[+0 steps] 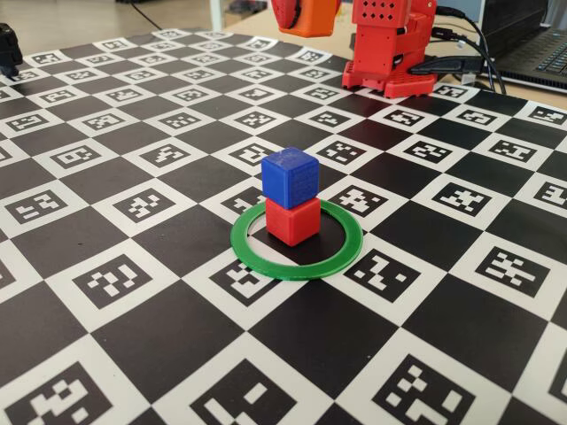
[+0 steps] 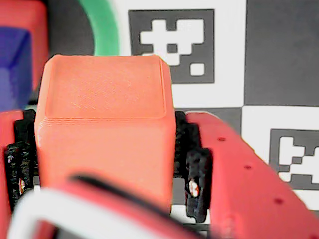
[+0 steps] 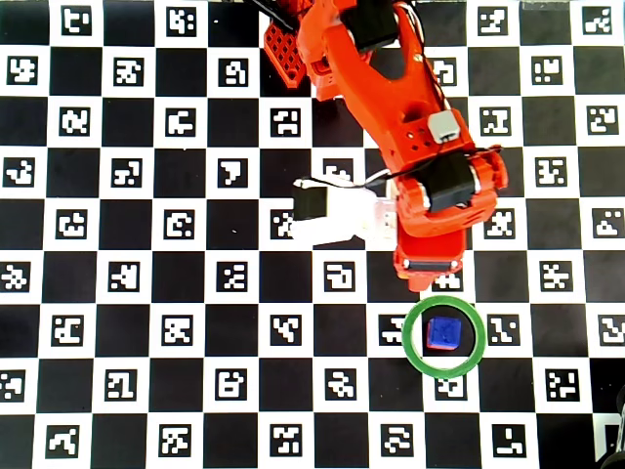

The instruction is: Grab the red cube then put it in the green circle then put the blue cube on top and finally the orange cube on top

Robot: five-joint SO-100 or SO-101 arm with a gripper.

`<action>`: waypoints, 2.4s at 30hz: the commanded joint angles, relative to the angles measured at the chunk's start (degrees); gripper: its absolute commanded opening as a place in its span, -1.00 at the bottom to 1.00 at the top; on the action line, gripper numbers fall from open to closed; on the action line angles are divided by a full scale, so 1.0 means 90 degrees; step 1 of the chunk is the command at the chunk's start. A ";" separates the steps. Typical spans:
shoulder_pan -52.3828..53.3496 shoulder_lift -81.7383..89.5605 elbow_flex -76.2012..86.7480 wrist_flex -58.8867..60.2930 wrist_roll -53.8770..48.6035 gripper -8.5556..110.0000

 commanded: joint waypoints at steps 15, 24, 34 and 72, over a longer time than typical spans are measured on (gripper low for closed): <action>-0.0234 -0.1748 -0.2813 0.0146 0.0713 -0.79; -0.0332 -0.2393 -0.3438 -0.0107 0.0957 -0.79; -0.0420 -0.2930 -0.3848 -0.0254 0.1084 -0.79; -0.0283 -0.3418 -0.4180 -0.0244 0.0859 -0.80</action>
